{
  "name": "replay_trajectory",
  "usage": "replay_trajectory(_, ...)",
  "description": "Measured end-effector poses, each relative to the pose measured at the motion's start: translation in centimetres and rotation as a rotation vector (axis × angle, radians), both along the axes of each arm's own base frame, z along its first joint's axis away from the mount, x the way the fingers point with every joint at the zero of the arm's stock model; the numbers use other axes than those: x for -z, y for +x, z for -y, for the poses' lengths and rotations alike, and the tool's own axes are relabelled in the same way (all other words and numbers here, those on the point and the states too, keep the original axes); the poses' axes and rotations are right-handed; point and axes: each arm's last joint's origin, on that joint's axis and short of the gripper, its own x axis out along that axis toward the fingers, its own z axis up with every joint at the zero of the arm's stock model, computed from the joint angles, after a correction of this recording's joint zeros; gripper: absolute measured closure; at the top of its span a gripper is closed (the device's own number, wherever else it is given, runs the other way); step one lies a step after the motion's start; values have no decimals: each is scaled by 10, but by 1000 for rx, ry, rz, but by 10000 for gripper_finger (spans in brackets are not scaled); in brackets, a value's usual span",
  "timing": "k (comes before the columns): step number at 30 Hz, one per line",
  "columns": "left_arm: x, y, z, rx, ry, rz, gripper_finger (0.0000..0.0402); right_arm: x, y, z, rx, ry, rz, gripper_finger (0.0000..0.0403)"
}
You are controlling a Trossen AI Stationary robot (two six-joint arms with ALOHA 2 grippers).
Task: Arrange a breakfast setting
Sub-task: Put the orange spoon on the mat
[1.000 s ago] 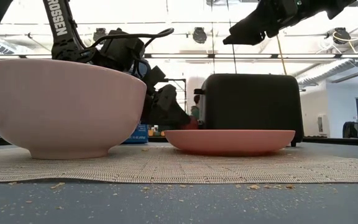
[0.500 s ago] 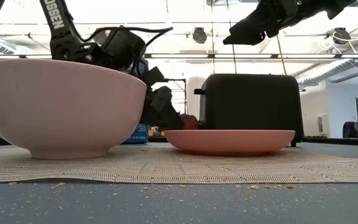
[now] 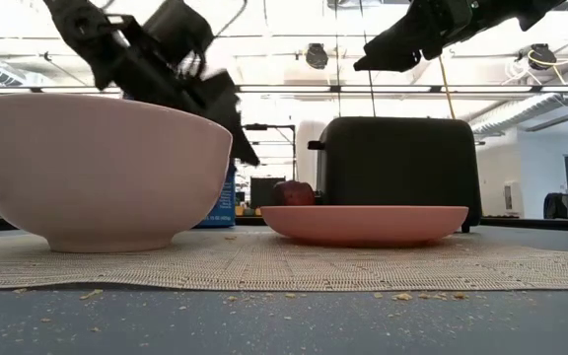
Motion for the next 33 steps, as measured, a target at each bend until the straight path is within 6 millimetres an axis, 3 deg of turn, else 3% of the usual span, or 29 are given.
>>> replay_trajectory(7, -48, -29, 19, 151, -215, 110, 18, 0, 0, 0, 0, 0, 0, 51)
replay_trajectory(14, -85, -59, 48, 374, -648, 203, 18, 0, 0, 0, 0, 0, 0, 51)
replay_trajectory(18, -94, -72, 65, 369, -890, 179, 18, 0, 0, 0, 0, 0, 0, 51)
replay_trajectory(22, -91, -83, 77, 284, -1202, 3, 18, 0, 0, 0, 0, 0, 1, 51)
replay_trajectory(26, -83, -95, 89, 175, -1487, -284, 18, 0, 0, 0, 0, 0, 0, 51)
replay_trajectory(33, -76, -106, 96, 14, -1677, -569, 18, 0, 0, 0, 0, 0, 0, 51)
